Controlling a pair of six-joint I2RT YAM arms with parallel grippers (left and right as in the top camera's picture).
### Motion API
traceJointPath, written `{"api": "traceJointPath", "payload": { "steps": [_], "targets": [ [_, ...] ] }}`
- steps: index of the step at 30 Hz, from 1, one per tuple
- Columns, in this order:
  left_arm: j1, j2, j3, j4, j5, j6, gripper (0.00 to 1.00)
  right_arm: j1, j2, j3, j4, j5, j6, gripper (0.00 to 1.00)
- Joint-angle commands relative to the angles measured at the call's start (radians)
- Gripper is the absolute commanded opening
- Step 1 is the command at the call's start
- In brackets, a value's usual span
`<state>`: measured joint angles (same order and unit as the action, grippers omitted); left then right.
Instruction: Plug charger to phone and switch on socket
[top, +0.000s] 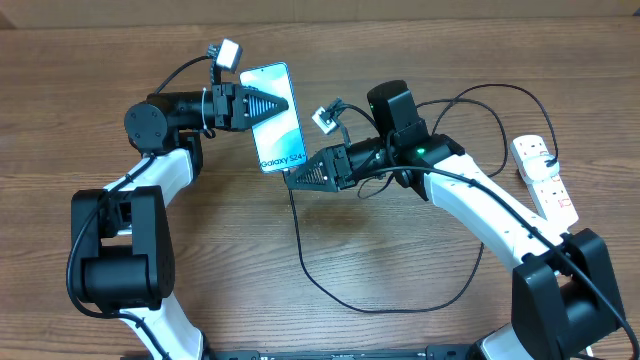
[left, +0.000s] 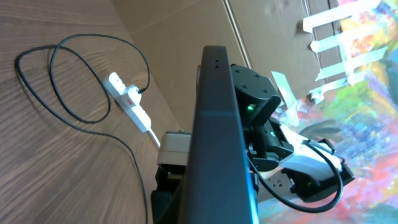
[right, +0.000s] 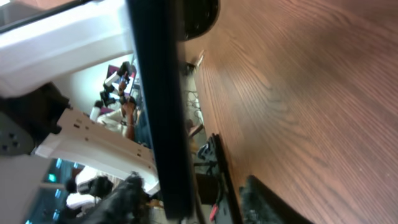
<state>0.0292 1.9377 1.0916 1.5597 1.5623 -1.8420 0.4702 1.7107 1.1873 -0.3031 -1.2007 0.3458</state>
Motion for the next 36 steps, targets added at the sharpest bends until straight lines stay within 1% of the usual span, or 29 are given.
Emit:
{"api": "traceJointPath", "payload": {
  "steps": [1,2,3,4,7,10,12,15,17,20,22,24,27,28,29,32,34,36],
  "targets": [
    [-0.002,-0.008,0.010,0.023,0.018,0.077,0.04,-0.036,-0.013,0.011,-0.053,-0.005,-0.068,0.69],
    [-0.002,-0.008,0.010,0.022,0.017,0.086,0.04,-0.052,-0.021,0.013,-0.071,-0.005,-0.075,0.73],
    [-0.003,-0.008,0.010,0.004,0.017,0.092,0.04,-0.086,-0.049,0.021,-0.116,-0.005,-0.089,0.82],
    [-0.003,-0.008,0.010,-0.008,0.017,0.093,0.04,-0.105,-0.077,0.027,-0.159,0.011,-0.093,0.88],
    [-0.003,-0.008,0.010,-0.034,0.017,0.116,0.04,-0.117,-0.156,0.038,-0.267,0.121,-0.096,0.89],
    [-0.003,-0.008,0.010,-0.051,0.016,0.122,0.04,-0.081,-0.271,0.039,-0.404,0.341,-0.111,0.91],
    [-0.004,-0.008,0.010,-0.053,0.009,0.122,0.04,-0.012,-0.349,0.039,-0.476,0.550,-0.097,0.91],
    [-0.005,-0.008,0.010,-0.069,-0.003,0.122,0.04,0.144,-0.416,0.038,-0.491,0.889,-0.038,0.92],
    [-0.006,-0.008,0.010,-0.071,-0.011,0.122,0.04,0.253,-0.415,0.036,-0.467,1.079,0.005,0.95],
    [-0.012,-0.008,0.010,-0.071,-0.021,0.121,0.04,0.373,-0.372,0.029,-0.420,1.262,0.085,0.95],
    [-0.018,-0.008,0.010,-0.071,-0.019,0.121,0.04,0.422,-0.325,0.029,-0.402,1.381,0.136,0.92],
    [-0.023,-0.008,0.010,-0.071,-0.017,0.121,0.04,0.443,-0.280,0.029,-0.377,1.470,0.153,0.91],
    [-0.027,-0.008,0.010,-0.071,-0.017,0.114,0.04,0.446,-0.214,0.029,-0.311,1.498,0.153,0.85],
    [-0.028,-0.008,0.010,-0.071,-0.016,0.114,0.04,0.446,-0.195,0.029,-0.290,1.495,0.153,0.79],
    [-0.029,-0.008,0.010,-0.071,-0.014,0.114,0.04,0.446,-0.183,0.029,-0.273,1.495,0.153,0.70],
    [-0.031,-0.008,0.010,-0.071,0.002,0.114,0.04,0.446,-0.169,0.029,-0.230,1.495,0.153,0.53],
    [-0.031,-0.008,0.010,-0.071,0.011,0.115,0.04,0.447,-0.172,0.034,-0.224,1.495,0.168,0.45],
    [-0.031,-0.008,0.010,-0.071,0.010,0.119,0.04,0.452,-0.172,0.037,-0.225,1.494,0.182,0.43]
  ]
}}
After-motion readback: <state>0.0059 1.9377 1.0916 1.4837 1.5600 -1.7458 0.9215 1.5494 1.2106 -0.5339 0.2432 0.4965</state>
